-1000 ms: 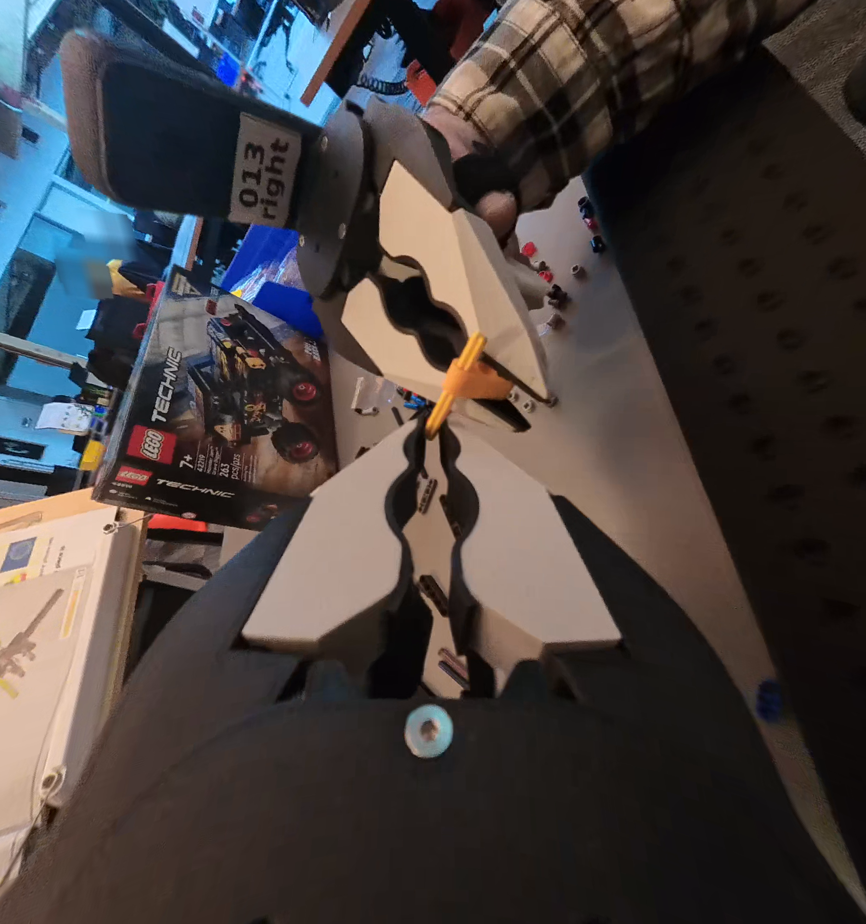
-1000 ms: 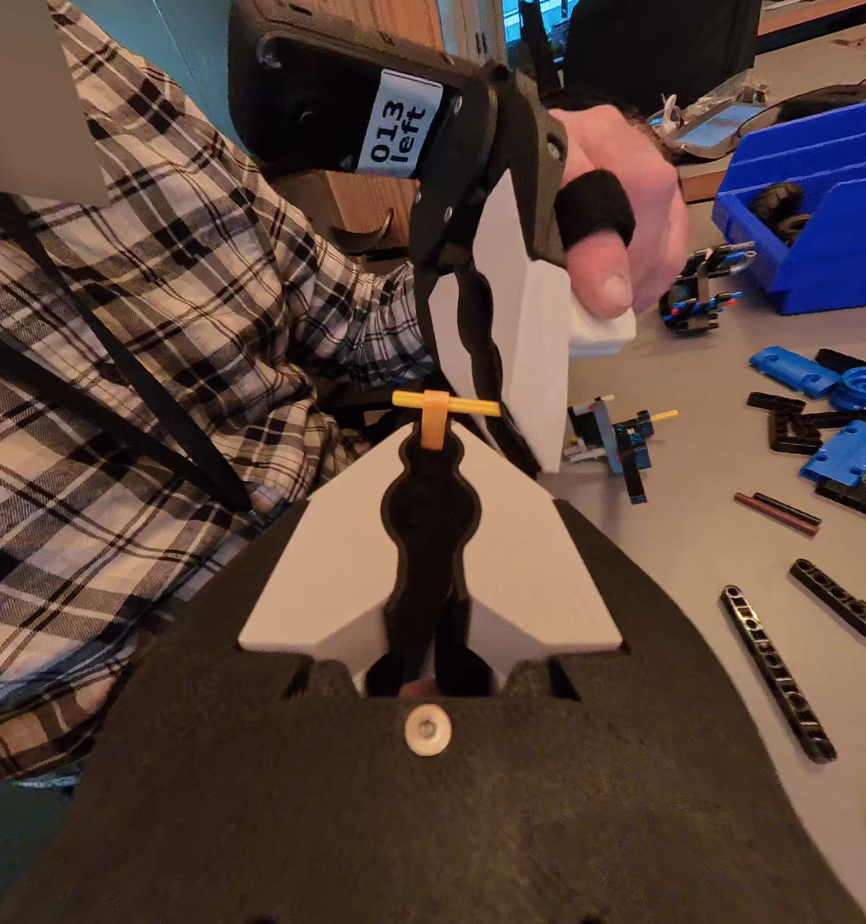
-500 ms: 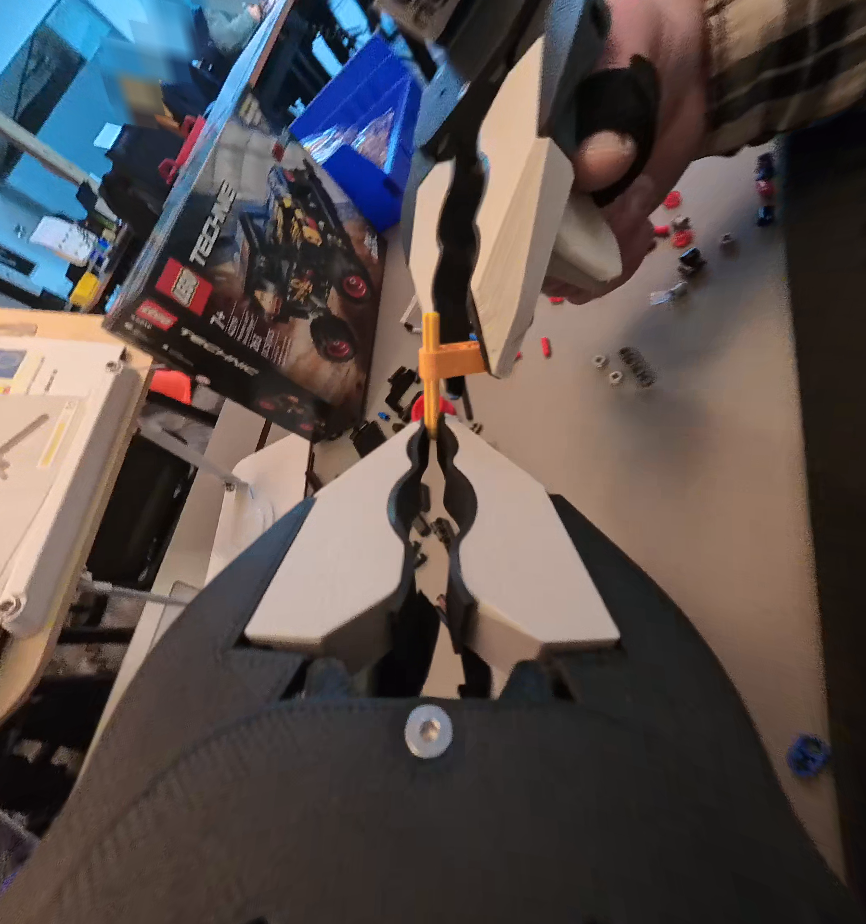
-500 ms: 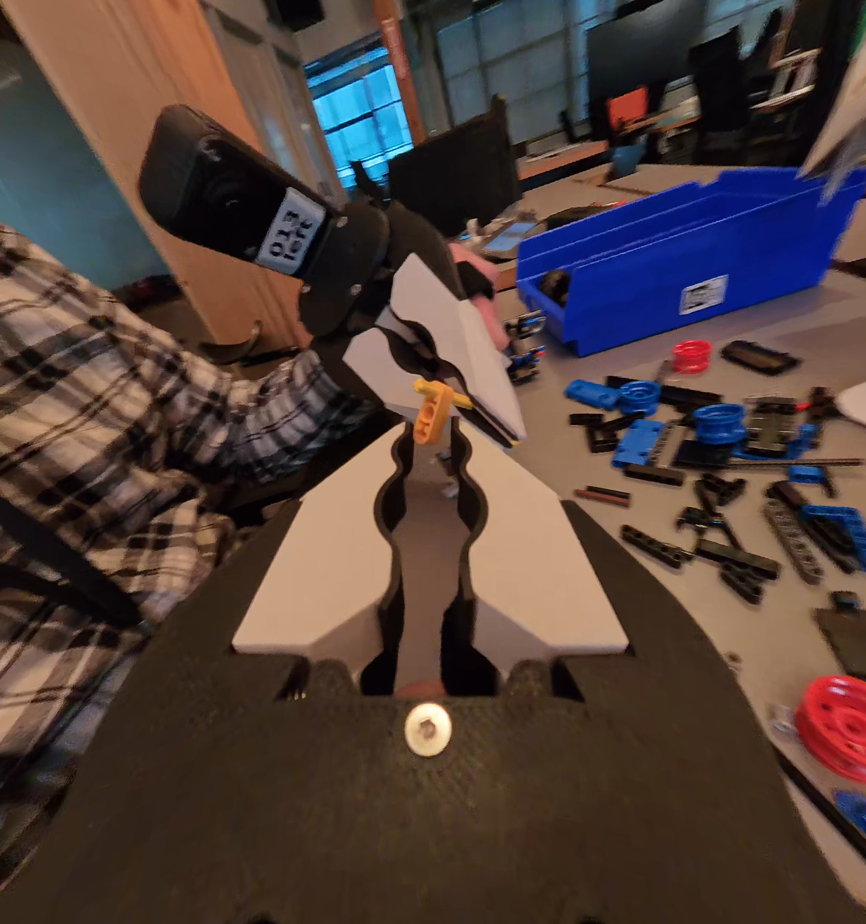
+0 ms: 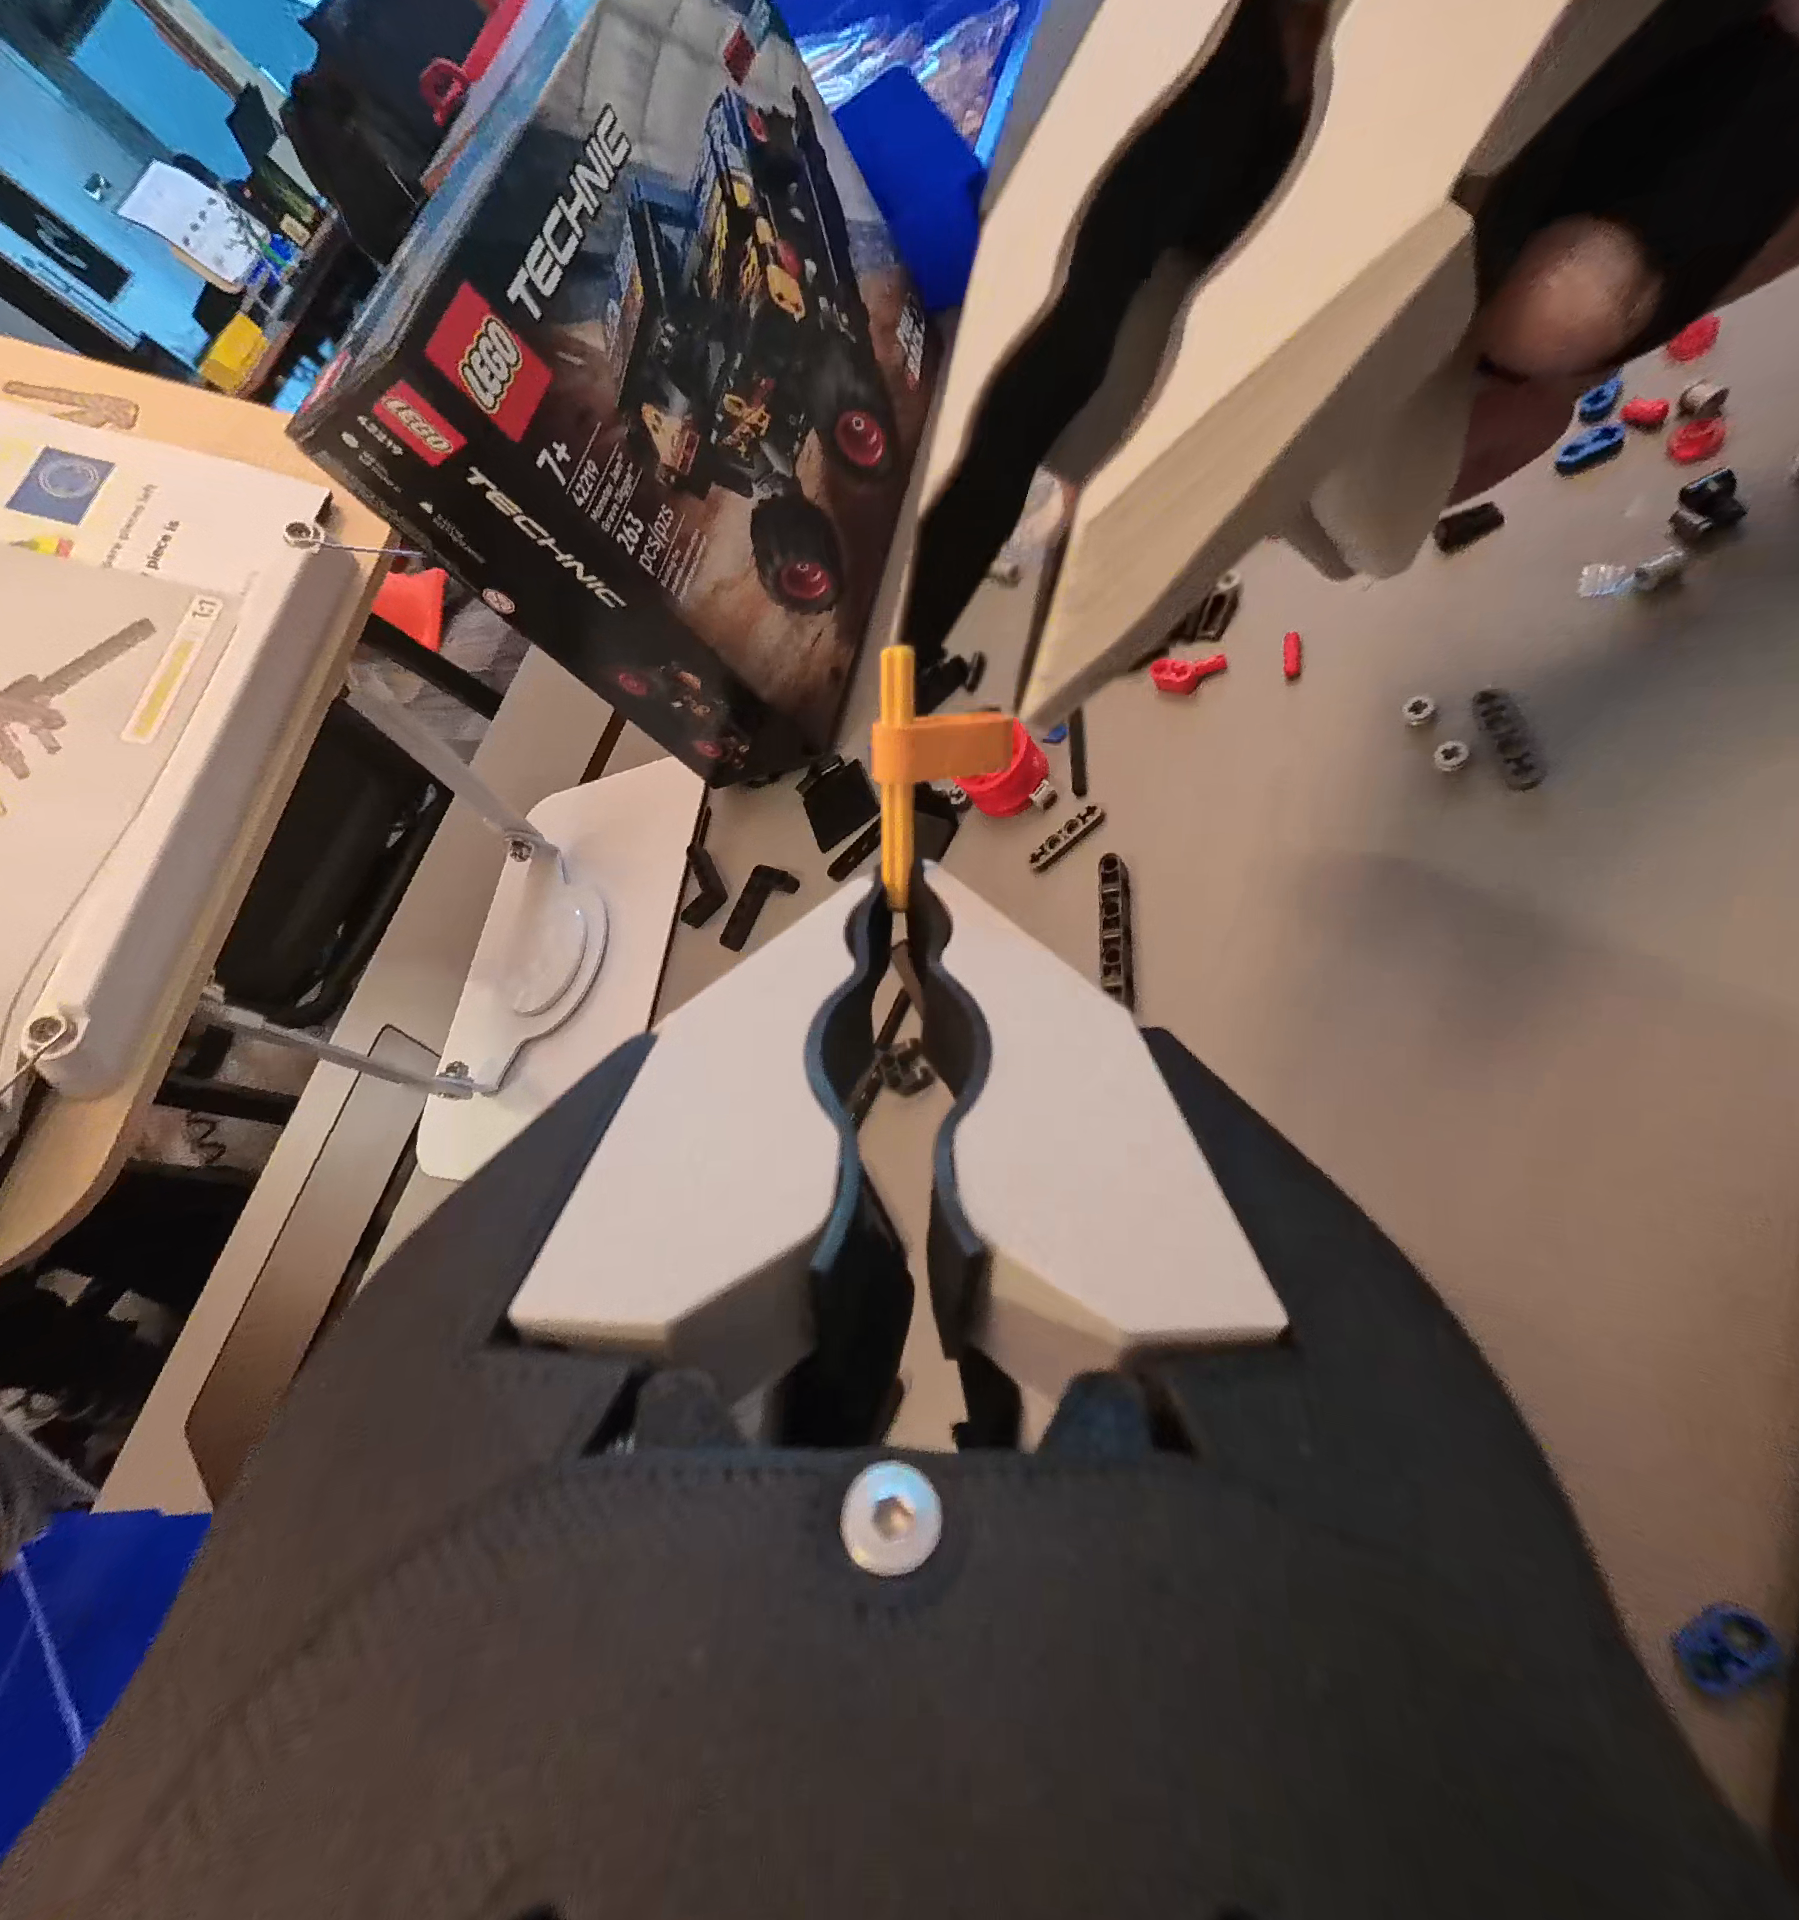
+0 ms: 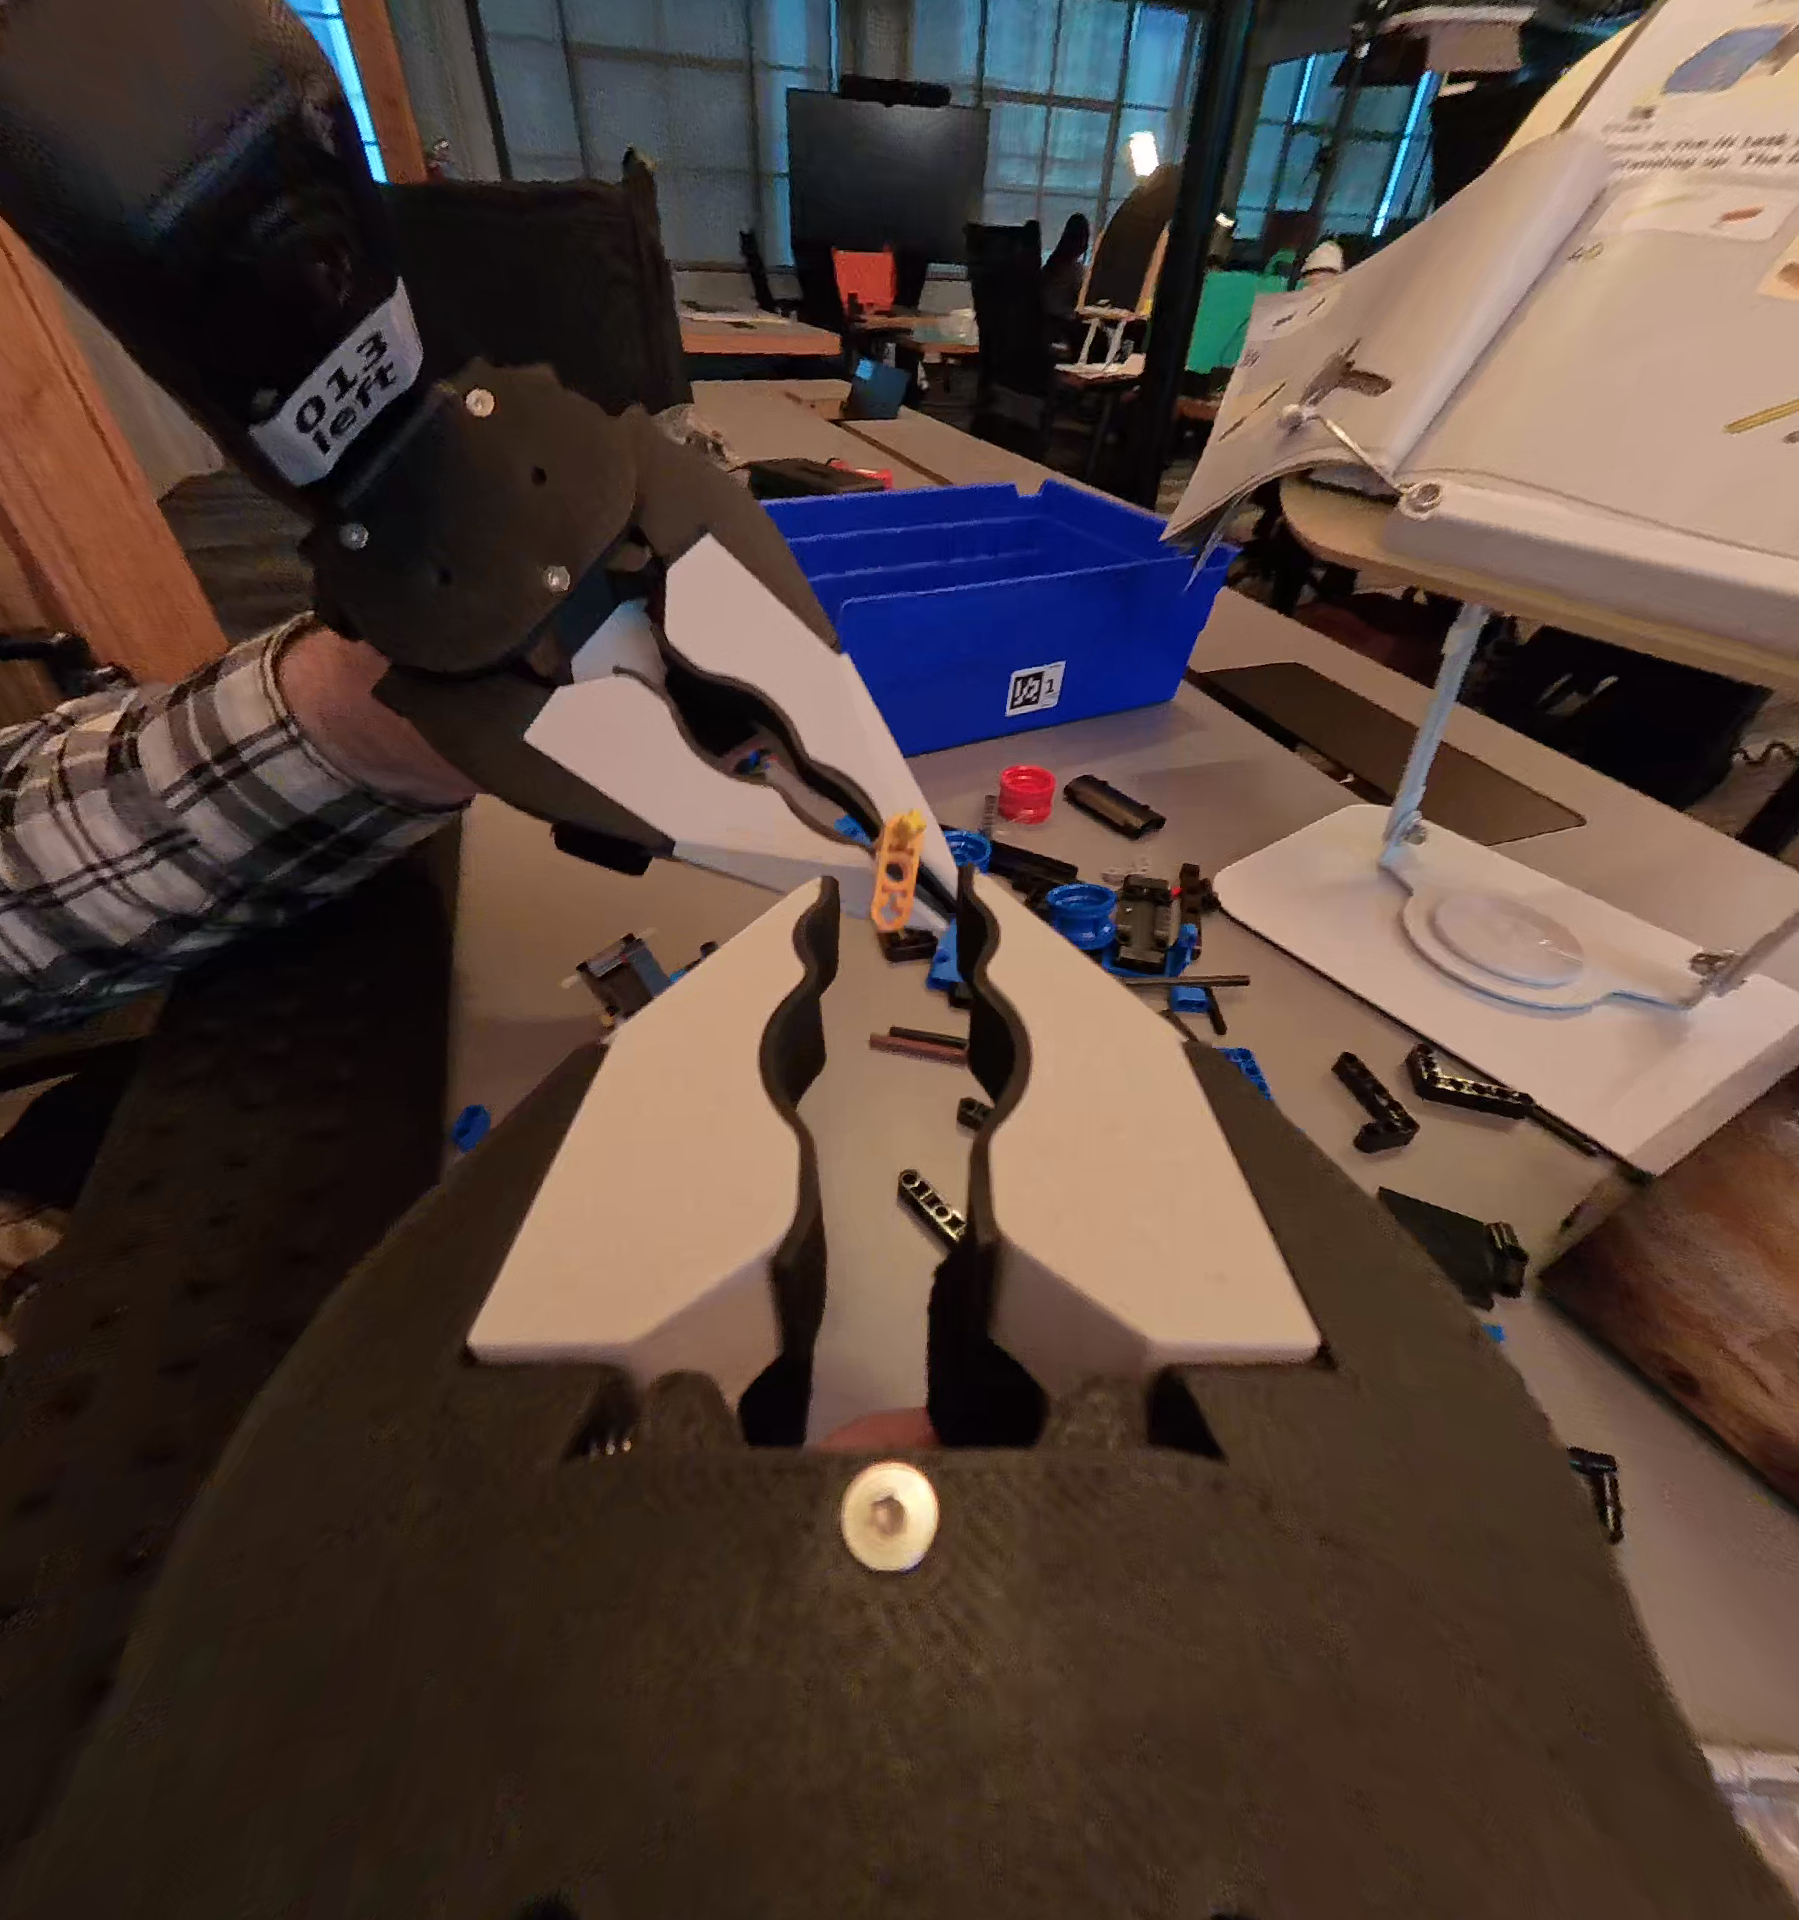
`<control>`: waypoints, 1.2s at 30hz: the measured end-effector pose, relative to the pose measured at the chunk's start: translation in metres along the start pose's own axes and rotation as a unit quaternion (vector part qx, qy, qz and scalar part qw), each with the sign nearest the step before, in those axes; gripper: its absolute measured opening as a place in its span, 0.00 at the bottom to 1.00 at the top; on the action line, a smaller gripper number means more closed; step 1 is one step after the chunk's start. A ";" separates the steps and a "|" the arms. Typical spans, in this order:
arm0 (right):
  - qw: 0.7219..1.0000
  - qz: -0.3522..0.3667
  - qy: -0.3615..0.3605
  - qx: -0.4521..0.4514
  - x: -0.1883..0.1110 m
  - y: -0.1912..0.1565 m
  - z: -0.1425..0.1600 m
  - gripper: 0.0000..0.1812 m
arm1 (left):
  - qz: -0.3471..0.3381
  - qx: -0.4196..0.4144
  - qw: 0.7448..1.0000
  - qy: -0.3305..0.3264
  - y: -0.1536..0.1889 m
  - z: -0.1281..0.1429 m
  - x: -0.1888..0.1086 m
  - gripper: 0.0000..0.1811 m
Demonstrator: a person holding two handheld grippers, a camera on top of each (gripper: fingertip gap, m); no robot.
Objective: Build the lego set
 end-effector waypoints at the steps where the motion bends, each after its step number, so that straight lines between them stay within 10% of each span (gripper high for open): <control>1: 1.000 0.007 -0.003 -0.001 0.001 0.000 0.000 0.11 | 0.001 0.005 1.000 -0.001 0.001 0.000 0.000 0.00; 21: 0.995 0.000 0.037 0.091 0.020 0.009 -0.007 0.03 | -0.014 -0.035 0.999 0.012 -0.040 0.023 -0.044 0.15; 36: 0.995 0.012 0.029 0.091 0.012 0.014 0.005 0.03 | 0.105 -0.068 0.989 -0.075 0.020 0.080 -0.075 0.21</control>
Point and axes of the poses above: each gripper's, where its closed fingertips meet, x out along the fingers, z out of its underside, y = z × x across the jaws, the point moved 8 cm from there along -x, back along the fingers, and after that the axes turned 6 degrees about -z, right-handed, at the moved point
